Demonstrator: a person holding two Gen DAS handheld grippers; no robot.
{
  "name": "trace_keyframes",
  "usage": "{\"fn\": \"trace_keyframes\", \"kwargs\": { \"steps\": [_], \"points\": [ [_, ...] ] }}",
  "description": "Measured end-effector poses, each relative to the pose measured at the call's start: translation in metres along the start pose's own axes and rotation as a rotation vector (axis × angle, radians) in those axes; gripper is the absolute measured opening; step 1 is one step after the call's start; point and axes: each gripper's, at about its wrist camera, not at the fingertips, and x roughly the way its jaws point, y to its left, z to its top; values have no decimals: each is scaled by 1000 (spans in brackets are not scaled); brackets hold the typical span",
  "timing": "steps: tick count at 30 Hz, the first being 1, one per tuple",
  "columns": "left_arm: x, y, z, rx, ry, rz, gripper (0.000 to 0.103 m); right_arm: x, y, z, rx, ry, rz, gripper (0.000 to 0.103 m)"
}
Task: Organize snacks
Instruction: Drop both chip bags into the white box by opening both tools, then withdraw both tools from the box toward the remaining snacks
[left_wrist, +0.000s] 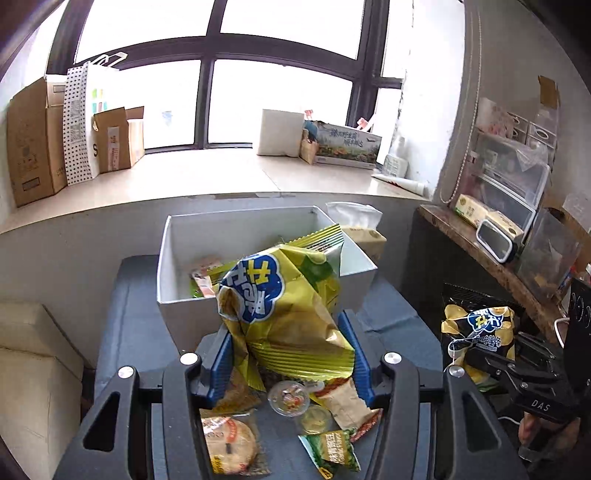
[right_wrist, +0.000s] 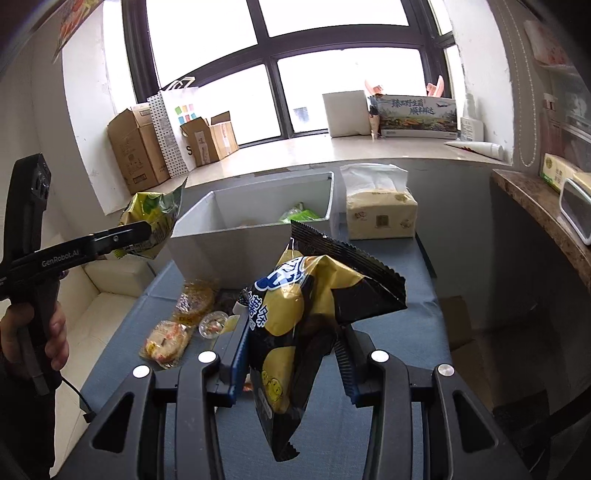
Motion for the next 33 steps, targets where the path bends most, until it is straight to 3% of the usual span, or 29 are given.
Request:
{"fn": "trace_keyframes", "kwargs": {
  "steps": [6,12,15,16,17,18,19,26,33],
  "points": [
    [24,36,44,-76,-32,18,58,38,15,63,-42,-33,80,44],
    [84,48,81,-74,9,38,59,119,8,130,-33,25,97,45],
    [111,55,82,-84,46,30,64,155,4,149,-42,63,71,47],
    [118,58,81,-85,58,29,71,164,3,153,-45,72,64,47],
    [121,61,78,-90,64,36,78,172,2,155,-40,89,78,57],
    [124,64,76,-96,70,39,100,180,2,157,-37,114,107,90],
    [125,68,73,-102,72,39,103,185,1,158,-36,137,107,103],
    [111,72,59,-76,56,75,103,161,-2,154,-42,2,19,103],
    [93,64,48,-27,43,105,103,143,10,153,-81,-4,-4,103]
  ]
}}
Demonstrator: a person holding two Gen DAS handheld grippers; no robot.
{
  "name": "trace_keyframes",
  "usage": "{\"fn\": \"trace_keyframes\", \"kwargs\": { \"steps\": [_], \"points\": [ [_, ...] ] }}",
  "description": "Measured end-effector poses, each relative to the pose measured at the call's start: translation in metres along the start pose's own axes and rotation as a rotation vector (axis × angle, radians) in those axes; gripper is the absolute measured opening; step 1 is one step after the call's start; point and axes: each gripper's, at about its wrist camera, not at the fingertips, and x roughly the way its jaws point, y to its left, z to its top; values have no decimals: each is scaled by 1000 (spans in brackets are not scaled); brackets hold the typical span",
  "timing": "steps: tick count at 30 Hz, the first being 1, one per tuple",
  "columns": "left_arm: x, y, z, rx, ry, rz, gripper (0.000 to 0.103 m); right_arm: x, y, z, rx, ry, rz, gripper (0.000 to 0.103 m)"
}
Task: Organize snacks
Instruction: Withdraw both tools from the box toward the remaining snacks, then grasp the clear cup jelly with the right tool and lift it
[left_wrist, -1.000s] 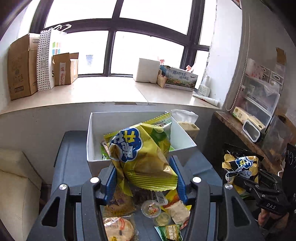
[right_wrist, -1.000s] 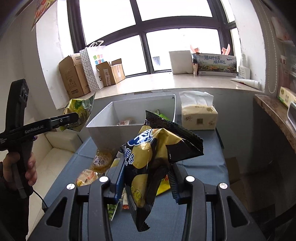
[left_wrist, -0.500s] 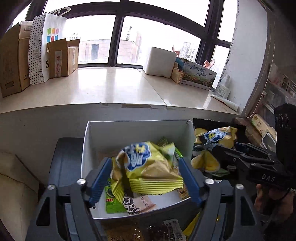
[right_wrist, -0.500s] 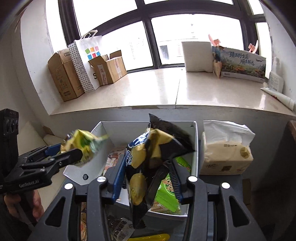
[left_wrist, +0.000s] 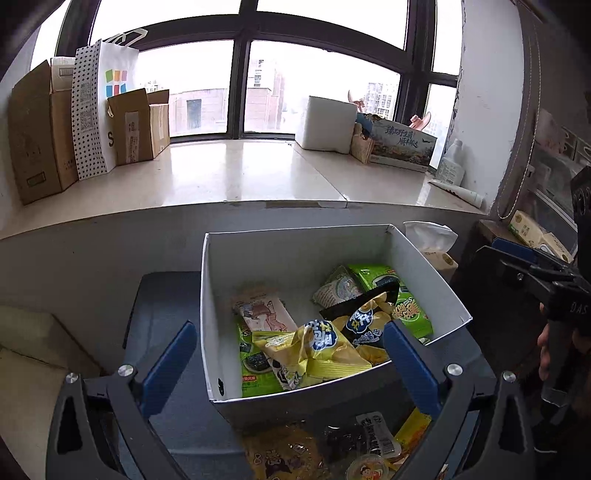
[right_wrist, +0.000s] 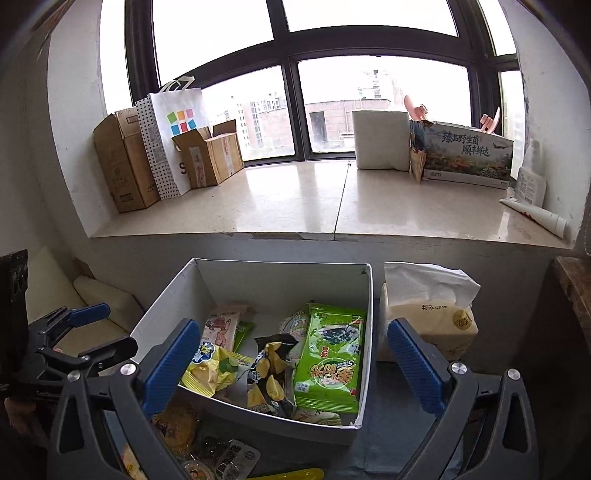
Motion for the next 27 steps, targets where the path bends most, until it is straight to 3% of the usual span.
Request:
{"fn": "trace_keyframes", "kwargs": {
  "steps": [6,14,17,20,27],
  "points": [
    [-46,2,-26,-10,-12,-42,103,-40,13,-30,8,-33,50,103],
    [-117,-3,-104,-11,-23,-68,103,-82,44,-121,-36,15,112,103],
    [-128,-9,-136,9,-6,-12,103,-76,61,-157,-78,74,100,103],
    [-137,-14,-165,52,-13,23,103,-61,77,-179,-117,133,144,103],
    [-136,-8,-198,45,49,46,103,-22,103,-186,-176,208,177,103]
  ]
}}
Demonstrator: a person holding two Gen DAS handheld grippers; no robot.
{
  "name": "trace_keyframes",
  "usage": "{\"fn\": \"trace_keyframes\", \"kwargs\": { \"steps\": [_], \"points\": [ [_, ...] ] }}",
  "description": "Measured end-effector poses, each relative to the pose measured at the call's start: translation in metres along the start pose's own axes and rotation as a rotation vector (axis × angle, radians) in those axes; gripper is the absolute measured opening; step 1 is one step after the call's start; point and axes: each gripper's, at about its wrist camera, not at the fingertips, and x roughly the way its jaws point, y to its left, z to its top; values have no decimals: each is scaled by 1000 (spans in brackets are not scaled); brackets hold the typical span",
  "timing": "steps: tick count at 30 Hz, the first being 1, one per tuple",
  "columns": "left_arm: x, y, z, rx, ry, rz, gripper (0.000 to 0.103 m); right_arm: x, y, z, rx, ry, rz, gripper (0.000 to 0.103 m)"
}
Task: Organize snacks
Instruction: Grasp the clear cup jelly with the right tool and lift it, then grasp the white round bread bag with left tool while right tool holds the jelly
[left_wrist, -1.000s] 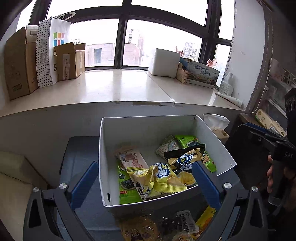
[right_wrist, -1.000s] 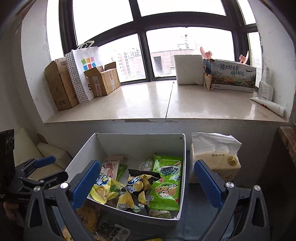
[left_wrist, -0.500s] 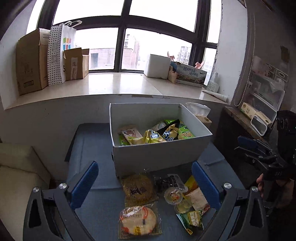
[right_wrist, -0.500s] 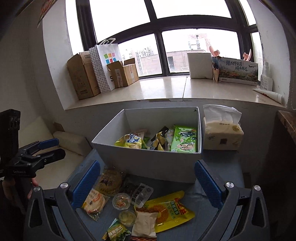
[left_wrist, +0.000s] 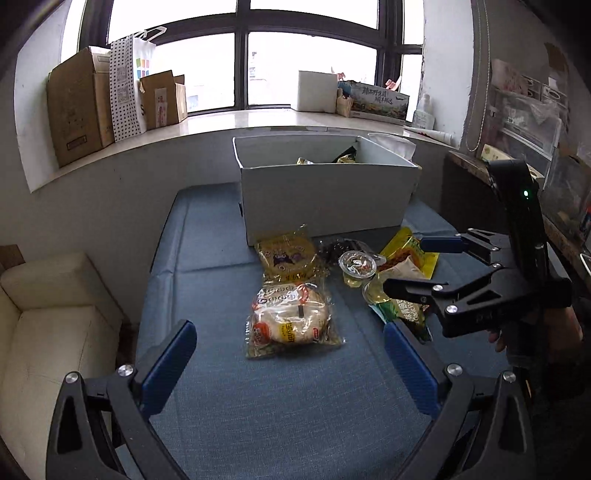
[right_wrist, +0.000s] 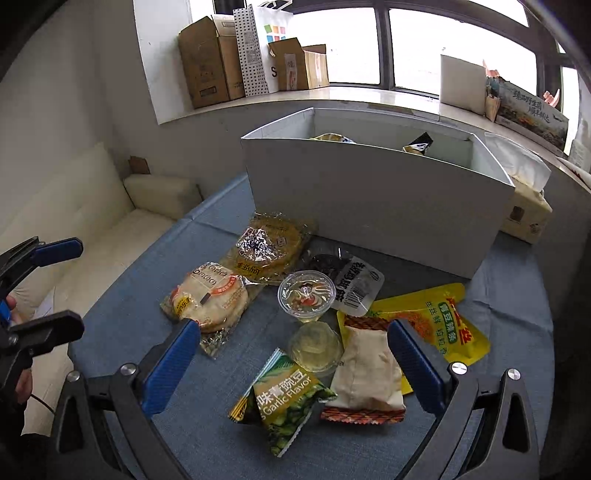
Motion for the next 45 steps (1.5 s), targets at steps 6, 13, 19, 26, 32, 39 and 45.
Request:
{"fn": "trace_keyframes", "kwargs": {
  "steps": [6,13,19,26,32,39,45],
  "points": [
    [-2,8,-12,-29,12,11,103,33,-4,15,4,44,4,103],
    [1,16,-18,-60,36,17,103,59,-5,22,10,92,-17,103],
    [5,15,-20,-55,49,19,103,73,-1,21,2,127,-54,99],
    [8,14,-20,-58,65,32,103,77,-6,28,10,143,-109,51],
    [16,14,-17,-67,85,13,103,47,-4,37,-5,80,-113,51],
    [48,4,5,-61,128,6,103,-16,-6,32,38,-2,-90,51],
    [95,-1,14,-70,195,-5,103,-57,-12,10,95,-43,-122,51]
  ]
}}
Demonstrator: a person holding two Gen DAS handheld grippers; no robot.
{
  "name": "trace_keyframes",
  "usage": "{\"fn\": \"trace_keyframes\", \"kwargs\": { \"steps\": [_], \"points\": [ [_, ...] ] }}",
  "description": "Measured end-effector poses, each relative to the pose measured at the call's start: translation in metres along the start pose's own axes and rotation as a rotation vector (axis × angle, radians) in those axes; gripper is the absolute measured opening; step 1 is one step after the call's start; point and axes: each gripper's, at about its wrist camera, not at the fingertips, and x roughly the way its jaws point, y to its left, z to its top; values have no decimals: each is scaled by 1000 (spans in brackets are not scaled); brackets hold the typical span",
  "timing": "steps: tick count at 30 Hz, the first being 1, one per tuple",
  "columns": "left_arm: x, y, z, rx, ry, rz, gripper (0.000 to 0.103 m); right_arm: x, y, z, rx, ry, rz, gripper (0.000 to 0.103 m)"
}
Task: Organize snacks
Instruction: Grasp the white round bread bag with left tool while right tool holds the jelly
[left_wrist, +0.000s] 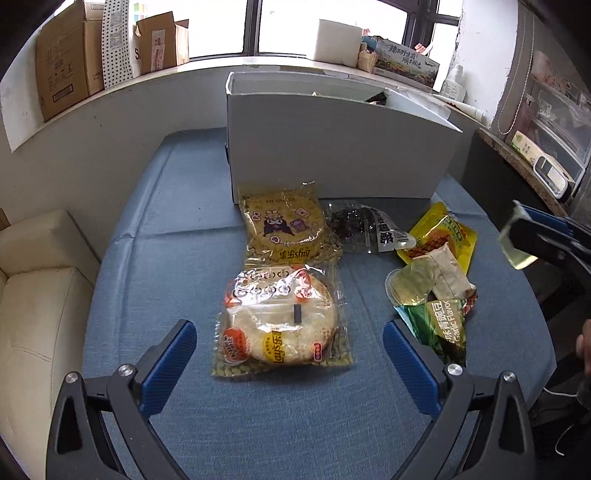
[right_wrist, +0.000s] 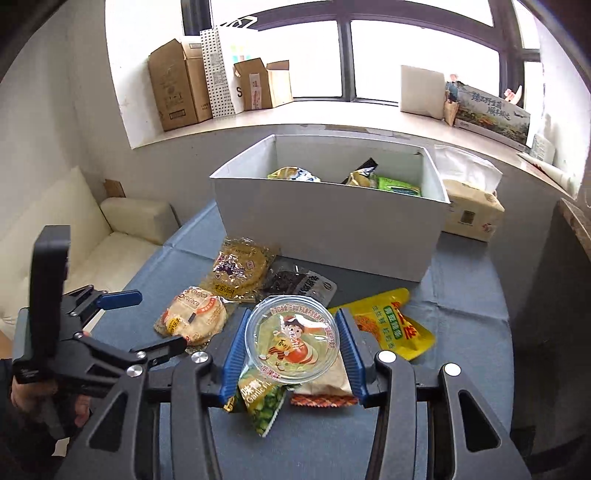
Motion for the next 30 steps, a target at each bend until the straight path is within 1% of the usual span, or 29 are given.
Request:
{"fn": "trace_keyframes", "kwargs": {
  "steps": [2,7,9,11,12,14,15,16,19,21,23,27,30],
  "points": [
    [12,-1,2,4,4,13,103,-6,-7,-6,23,3,-2,51],
    [36,-1,2,-4,58,19,103,-11,-19,-20,67,8,-7,51],
    [37,-5,1,20,52,26,102,-9,-21,-23,76,11,0,51],
    [39,-9,1,41,46,54,94,-8,-22,-25,81,16,0,51],
    [42,-9,1,42,57,61,92,-7,-23,-25,83,17,2,51],
    [44,-8,2,40,50,68,89,-6,-22,-27,82,19,4,51],
    [44,-8,2,44,47,83,84,-6,-21,-27,80,18,4,51],
    [44,-8,3,42,48,84,83,-6,-21,-27,78,18,5,51],
    [36,-3,3,16,30,51,82,-8,-20,-29,81,18,5,51],
    [26,-2,2,15,8,51,82,-9,-20,-30,86,16,5,51],
    [10,1,1,8,-22,28,82,-11,-20,-30,87,14,5,51],
    [-25,0,5,8,-86,24,82,-14,-21,-29,88,4,7,51],
    [-46,1,16,4,-130,18,82,-16,-21,-26,89,-8,10,51]
  ]
}}
